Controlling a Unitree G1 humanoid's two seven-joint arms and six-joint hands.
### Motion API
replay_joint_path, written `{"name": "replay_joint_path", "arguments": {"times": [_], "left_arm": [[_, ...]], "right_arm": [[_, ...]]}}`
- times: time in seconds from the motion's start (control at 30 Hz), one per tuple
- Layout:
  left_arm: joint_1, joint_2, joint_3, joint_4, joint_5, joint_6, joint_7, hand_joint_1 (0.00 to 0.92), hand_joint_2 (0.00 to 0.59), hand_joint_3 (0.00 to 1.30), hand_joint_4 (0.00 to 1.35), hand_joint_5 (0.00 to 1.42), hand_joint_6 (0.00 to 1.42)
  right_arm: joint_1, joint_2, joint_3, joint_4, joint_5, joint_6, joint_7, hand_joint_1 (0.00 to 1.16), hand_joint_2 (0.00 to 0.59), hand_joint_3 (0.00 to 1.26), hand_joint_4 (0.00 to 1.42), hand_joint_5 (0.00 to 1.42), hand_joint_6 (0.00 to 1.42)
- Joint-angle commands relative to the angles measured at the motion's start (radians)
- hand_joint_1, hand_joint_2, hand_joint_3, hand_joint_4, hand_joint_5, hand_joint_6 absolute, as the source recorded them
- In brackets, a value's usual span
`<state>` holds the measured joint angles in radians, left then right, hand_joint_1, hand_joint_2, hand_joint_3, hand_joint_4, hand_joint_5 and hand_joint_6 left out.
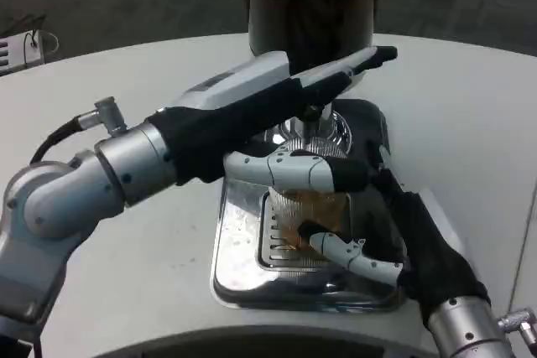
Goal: Grasp the cup under the faucet to collect the drink, then remove the cup.
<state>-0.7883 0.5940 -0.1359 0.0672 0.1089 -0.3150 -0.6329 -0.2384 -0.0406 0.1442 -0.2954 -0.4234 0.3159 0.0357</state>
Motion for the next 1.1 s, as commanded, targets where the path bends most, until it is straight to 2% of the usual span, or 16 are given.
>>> {"name": "replay_joint_path", "arguments": {"times": [0.03, 0.23, 0.47, 0.73, 0.97, 1.1], "left_arm": [[0.055, 0.007, 0.018, -0.024, -0.016, 0.021, -0.011, 0.000, 0.000, 0.00, 0.00, 0.00, 0.11], [0.088, -0.017, 0.066, -0.042, -0.067, 0.019, 0.019, 0.000, 0.001, 0.00, 0.00, 0.00, 0.11], [0.134, -0.055, 0.131, -0.059, -0.099, -0.030, 0.086, 0.000, 0.002, 0.00, 0.00, 0.00, 0.12], [0.186, -0.068, 0.176, -0.080, -0.126, -0.073, 0.114, 0.000, 0.006, 0.00, 0.00, 0.00, 0.12], [0.255, -0.040, 0.216, -0.103, -0.136, -0.071, 0.109, 0.000, 0.007, 0.00, 0.00, 0.01, 0.12], [0.325, -0.009, 0.249, -0.108, -0.138, -0.062, 0.106, 0.000, 0.007, 0.00, 0.00, 0.02, 0.12]], "right_arm": [[-0.014, 0.005, 0.006, 0.009, 0.012, 0.000, -0.008, 0.78, 0.224, 0.00, 0.00, 0.04, 0.05], [-0.019, 0.001, 0.006, 0.013, 0.018, -0.001, -0.009, 0.78, 0.224, 0.00, 0.00, 0.04, 0.05], [-0.023, 0.001, 0.006, 0.016, 0.022, 0.000, -0.014, 0.78, 0.224, 0.00, 0.00, 0.05, 0.05], [-0.028, 0.003, 0.008, 0.026, 0.026, -0.005, -0.019, 0.78, 0.224, 0.00, 0.00, 0.05, 0.05], [-0.044, 0.008, 0.015, 0.050, 0.030, -0.012, -0.028, 0.78, 0.224, 0.00, 0.00, 0.05, 0.05], [-0.060, 0.011, 0.020, 0.076, 0.033, -0.016, -0.036, 0.78, 0.224, 0.00, 0.00, 0.05, 0.05]]}}
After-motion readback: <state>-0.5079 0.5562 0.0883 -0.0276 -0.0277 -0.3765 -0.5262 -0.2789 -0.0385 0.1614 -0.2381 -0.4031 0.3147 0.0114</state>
